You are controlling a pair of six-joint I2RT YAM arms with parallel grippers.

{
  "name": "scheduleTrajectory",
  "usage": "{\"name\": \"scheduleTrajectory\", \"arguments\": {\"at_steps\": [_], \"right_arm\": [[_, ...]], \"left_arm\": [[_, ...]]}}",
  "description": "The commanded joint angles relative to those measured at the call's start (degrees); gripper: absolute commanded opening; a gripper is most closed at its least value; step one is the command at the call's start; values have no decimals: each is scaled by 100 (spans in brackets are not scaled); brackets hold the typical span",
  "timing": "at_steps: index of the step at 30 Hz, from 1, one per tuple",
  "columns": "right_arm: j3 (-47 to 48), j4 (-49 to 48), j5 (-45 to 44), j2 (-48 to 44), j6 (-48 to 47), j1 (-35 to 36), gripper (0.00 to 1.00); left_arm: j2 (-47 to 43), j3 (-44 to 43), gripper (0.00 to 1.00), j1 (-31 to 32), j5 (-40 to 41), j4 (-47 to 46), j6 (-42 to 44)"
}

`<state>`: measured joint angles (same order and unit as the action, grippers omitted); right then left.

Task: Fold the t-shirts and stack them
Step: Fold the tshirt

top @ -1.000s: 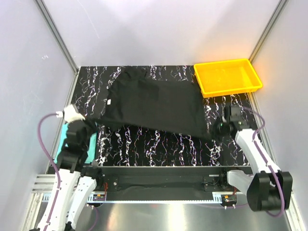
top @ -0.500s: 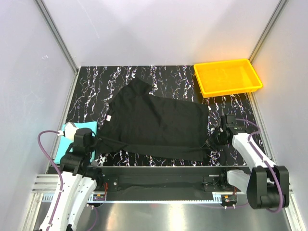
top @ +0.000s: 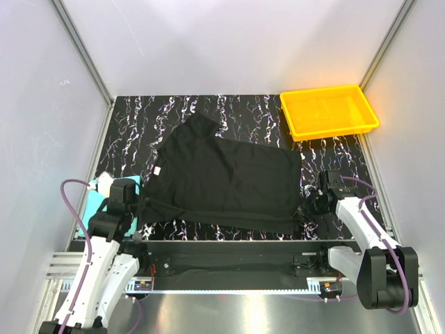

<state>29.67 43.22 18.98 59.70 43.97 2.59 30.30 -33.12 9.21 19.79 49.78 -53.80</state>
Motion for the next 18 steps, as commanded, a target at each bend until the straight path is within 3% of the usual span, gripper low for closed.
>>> {"name": "scheduleTrajectory", "arguments": {"at_steps": [1,11,18], "right_arm": [[91,72,-149,120,16,22,0],[618,-103,-351,832,-230,14,1],[777,-218,-404,1158,-345,13,1]], "left_arm": [[186,-300,0,10,-361,-582,466],[739,-414,0,10,-784,-1742,1161],[1249,-713,0,28,-828,-1998,1319]]}}
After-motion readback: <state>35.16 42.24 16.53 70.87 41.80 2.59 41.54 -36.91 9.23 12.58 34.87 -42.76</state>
